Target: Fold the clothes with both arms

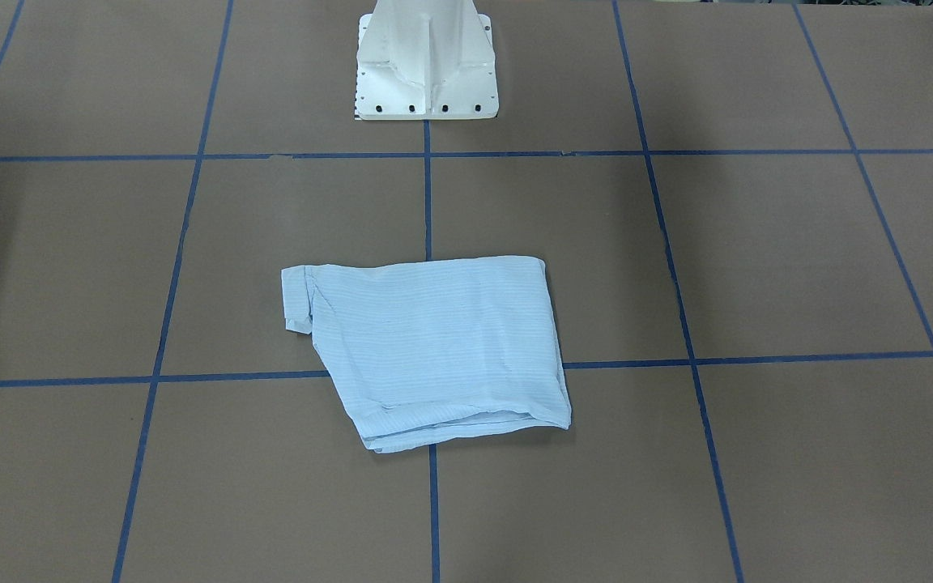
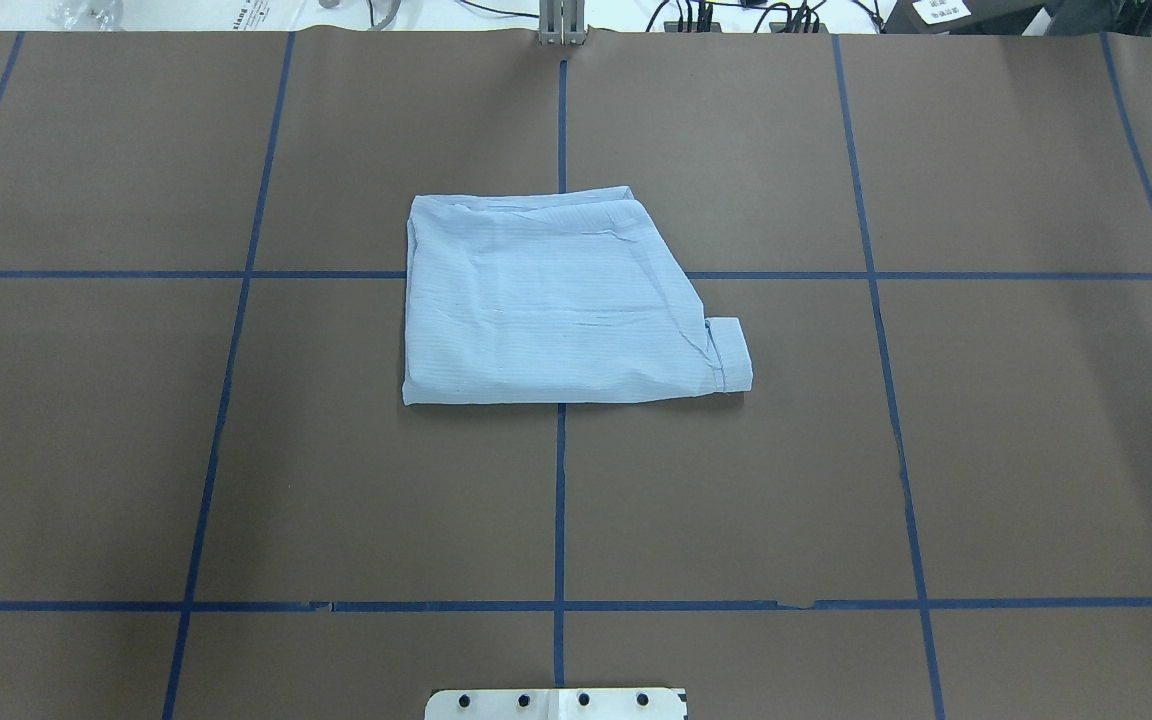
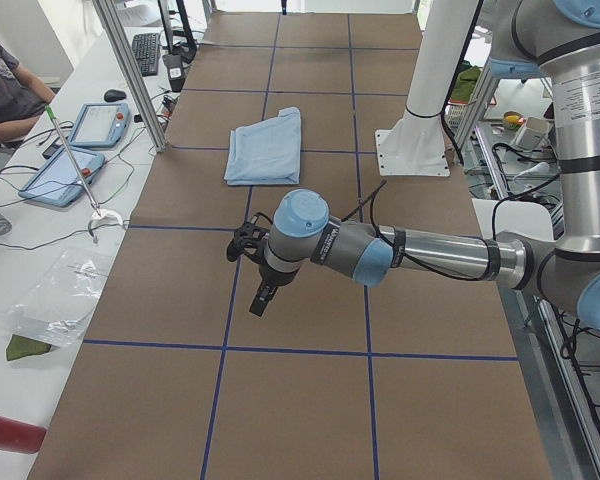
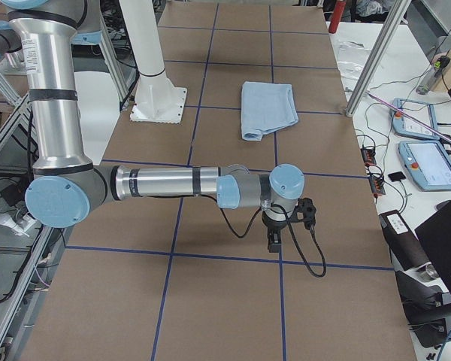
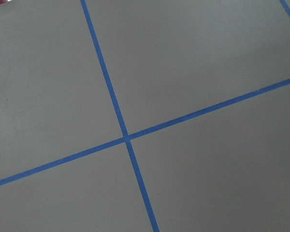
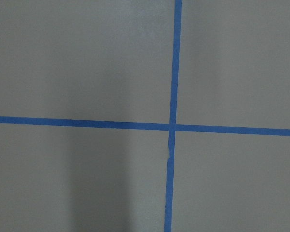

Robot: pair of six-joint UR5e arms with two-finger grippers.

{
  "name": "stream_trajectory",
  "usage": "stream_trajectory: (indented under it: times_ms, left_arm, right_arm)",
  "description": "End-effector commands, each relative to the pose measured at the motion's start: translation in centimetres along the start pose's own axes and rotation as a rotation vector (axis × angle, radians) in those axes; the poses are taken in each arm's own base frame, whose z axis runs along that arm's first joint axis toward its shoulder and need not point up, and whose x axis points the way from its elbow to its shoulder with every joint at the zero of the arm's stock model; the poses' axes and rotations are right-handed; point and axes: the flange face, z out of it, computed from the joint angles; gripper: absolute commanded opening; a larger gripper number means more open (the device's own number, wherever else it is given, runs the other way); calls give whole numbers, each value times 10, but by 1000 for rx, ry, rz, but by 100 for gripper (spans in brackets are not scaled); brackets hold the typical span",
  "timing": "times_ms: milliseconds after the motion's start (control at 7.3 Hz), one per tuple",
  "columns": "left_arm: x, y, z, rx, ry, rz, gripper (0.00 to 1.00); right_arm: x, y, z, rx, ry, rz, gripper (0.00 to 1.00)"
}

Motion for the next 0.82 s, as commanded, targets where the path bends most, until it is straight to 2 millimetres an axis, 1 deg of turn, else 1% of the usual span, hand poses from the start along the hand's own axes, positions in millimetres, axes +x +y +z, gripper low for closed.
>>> stream_trajectory:
  times_ms: [0,137,274,548,685]
  left_arm:
    - [-2,4,8,-15,3,-4,100]
    - [-7,6,13,-24,2,-9,100]
    - [-10,-7,15,6,4,18,100]
    - [-5,-11,10,25,5,35,100]
    - [-7,-11,12,21,5,33,100]
  right_arm:
    - [-30,-6,21,-36,6,-56,100]
    - [-46,-10,27,-46,3,-78,100]
    - [-52,-12,25,-41,7,-71,100]
    - [-54,-13,23,-37,6,-74,100]
    - [-56,-16,20,-17,5,-91,100]
